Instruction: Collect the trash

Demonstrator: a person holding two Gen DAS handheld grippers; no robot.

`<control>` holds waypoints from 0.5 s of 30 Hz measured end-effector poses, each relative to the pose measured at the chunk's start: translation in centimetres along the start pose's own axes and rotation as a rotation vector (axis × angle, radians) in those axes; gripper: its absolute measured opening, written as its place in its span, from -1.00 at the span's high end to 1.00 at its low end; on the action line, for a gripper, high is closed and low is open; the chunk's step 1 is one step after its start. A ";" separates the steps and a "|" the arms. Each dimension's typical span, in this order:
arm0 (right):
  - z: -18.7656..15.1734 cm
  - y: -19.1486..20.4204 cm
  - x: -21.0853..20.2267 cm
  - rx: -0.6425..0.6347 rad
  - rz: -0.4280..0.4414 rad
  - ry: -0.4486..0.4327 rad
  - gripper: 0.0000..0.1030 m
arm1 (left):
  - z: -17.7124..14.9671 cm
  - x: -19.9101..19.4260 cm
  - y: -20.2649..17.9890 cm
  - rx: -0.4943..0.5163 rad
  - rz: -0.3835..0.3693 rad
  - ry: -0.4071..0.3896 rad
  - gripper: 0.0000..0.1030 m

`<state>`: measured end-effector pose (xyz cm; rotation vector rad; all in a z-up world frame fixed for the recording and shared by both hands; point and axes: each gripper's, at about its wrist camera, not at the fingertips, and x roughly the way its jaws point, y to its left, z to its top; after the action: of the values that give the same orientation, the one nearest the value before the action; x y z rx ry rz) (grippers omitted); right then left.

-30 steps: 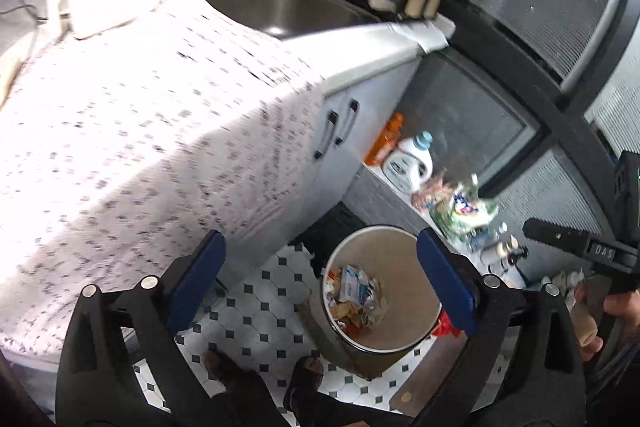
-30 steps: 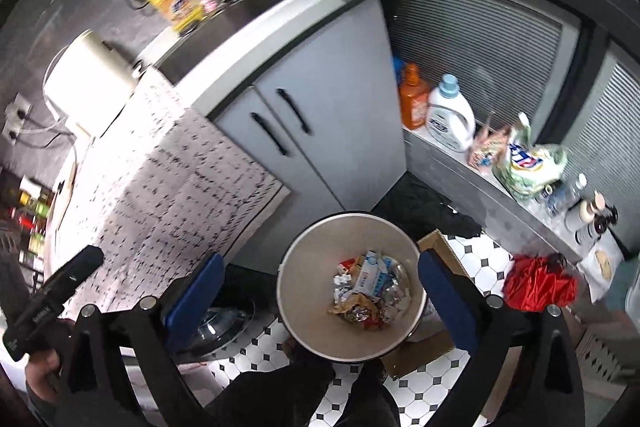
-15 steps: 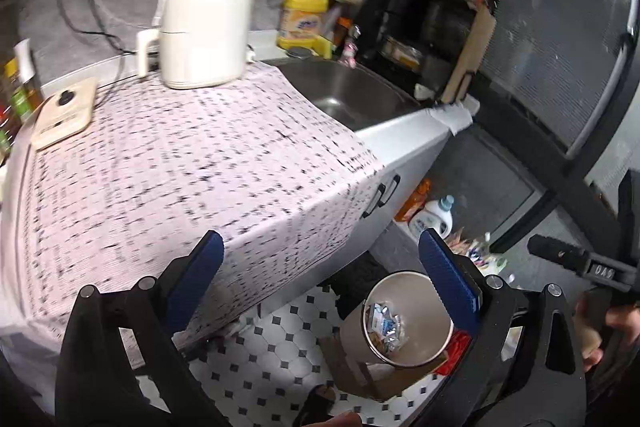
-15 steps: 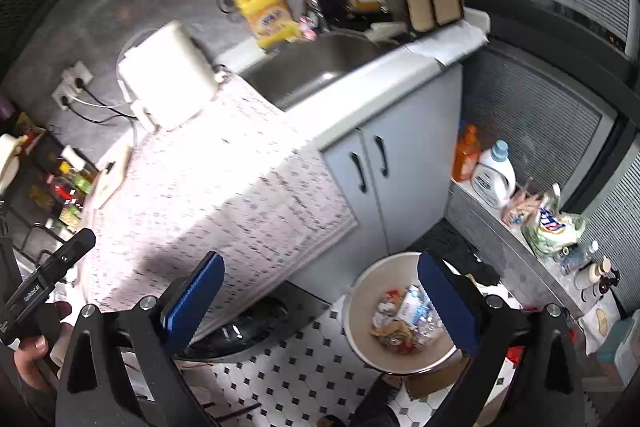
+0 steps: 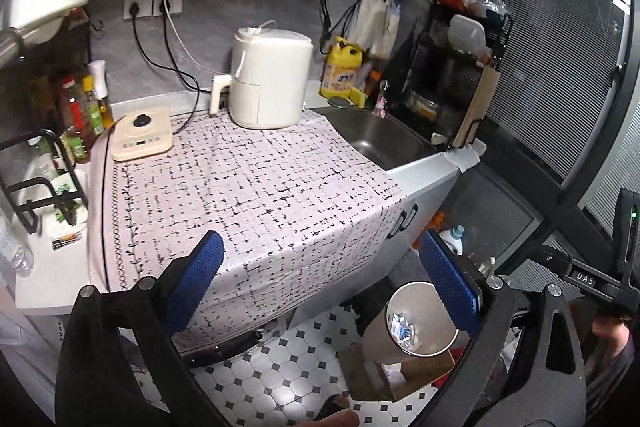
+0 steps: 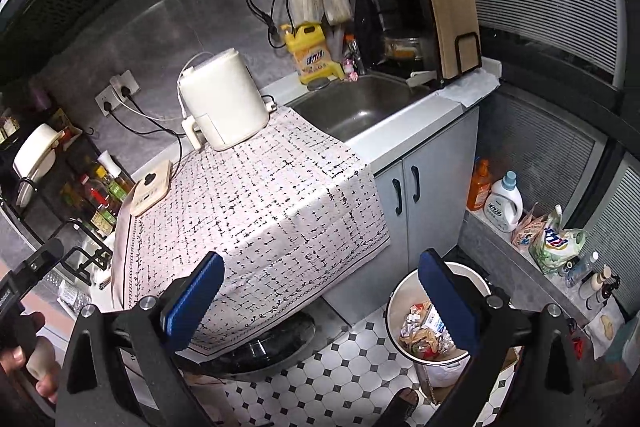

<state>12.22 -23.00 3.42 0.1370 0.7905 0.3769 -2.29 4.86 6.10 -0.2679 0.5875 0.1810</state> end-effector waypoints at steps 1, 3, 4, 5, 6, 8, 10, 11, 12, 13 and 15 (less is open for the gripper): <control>-0.3 0.3 -0.6 -0.002 -0.003 -0.014 -0.85 | -0.2 -0.8 0.2 0.000 0.005 -0.006 -0.88; -1.1 1.1 -1.7 -0.009 -0.033 -0.048 -0.85 | -0.9 -2.2 0.5 0.004 0.021 -0.019 -0.88; -1.5 1.3 -2.1 -0.010 -0.045 -0.059 -0.85 | -1.2 -2.8 0.7 0.007 0.023 -0.023 -0.88; -1.9 1.7 -2.5 -0.011 -0.056 -0.071 -0.85 | -1.6 -3.3 0.9 0.006 0.025 -0.026 -0.88; -2.4 2.1 -2.9 -0.013 -0.065 -0.082 -0.85 | -2.0 -3.9 1.2 0.004 0.027 -0.029 -0.88; -3.1 2.8 -3.5 -0.020 -0.068 -0.093 -0.85 | -2.8 -4.8 1.7 -0.003 0.031 -0.036 -0.88; -4.0 3.6 -4.0 -0.037 -0.046 -0.095 -0.85 | -3.6 -5.7 2.2 -0.011 0.036 -0.046 -0.88; -4.5 4.1 -4.1 -0.046 -0.043 -0.089 -0.85 | -3.9 -6.1 2.5 -0.012 0.046 -0.051 -0.88; -4.8 4.4 -4.2 -0.053 -0.043 -0.084 -0.85 | -4.2 -6.4 2.6 -0.013 0.053 -0.054 -0.88; -5.1 4.7 -4.2 -0.061 -0.045 -0.083 -0.85 | -4.4 -6.6 2.9 -0.016 0.058 -0.055 -0.88; -5.6 5.4 -4.4 -0.073 -0.049 -0.080 -0.85 | -4.7 -7.1 3.4 -0.022 0.060 -0.056 -0.88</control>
<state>3.86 -19.76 3.82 0.0640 0.6991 0.3518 -11.35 6.00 5.67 -0.2654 0.5386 0.2526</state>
